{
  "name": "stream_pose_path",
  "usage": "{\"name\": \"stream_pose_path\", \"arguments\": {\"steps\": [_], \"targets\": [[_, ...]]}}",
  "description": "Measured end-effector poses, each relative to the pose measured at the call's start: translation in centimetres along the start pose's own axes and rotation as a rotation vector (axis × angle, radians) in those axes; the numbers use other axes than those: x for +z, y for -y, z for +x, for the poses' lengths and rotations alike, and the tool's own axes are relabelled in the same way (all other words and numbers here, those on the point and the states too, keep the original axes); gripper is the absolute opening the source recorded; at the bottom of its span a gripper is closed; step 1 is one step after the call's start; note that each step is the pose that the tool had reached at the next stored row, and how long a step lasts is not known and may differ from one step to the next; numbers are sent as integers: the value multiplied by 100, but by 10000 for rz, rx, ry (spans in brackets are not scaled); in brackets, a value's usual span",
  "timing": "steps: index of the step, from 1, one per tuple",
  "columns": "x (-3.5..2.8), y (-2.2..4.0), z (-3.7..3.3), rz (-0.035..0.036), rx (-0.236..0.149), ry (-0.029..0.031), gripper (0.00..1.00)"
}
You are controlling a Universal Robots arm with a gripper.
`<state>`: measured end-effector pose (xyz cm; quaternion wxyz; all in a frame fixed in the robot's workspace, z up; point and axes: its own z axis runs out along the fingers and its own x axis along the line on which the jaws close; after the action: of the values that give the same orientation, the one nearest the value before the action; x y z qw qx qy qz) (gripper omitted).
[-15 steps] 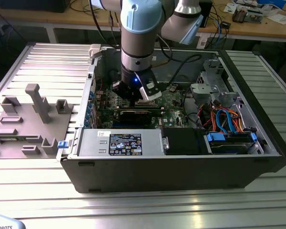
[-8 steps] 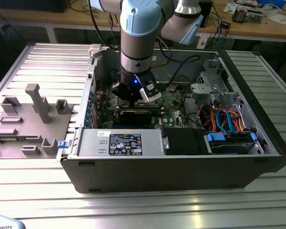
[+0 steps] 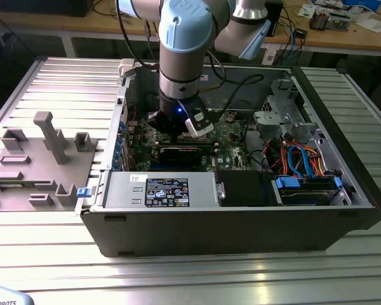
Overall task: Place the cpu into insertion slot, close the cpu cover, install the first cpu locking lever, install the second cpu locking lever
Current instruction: 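Install the second cpu locking lever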
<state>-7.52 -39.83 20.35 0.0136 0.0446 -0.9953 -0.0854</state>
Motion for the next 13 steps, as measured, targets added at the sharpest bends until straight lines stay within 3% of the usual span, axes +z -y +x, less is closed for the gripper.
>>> {"name": "stream_pose_path", "arguments": {"steps": [8, 13], "targets": [[45, -36, 6, -59, -343, -52, 11], [26, -43, 33, -47, -429, -2, 11]]}}
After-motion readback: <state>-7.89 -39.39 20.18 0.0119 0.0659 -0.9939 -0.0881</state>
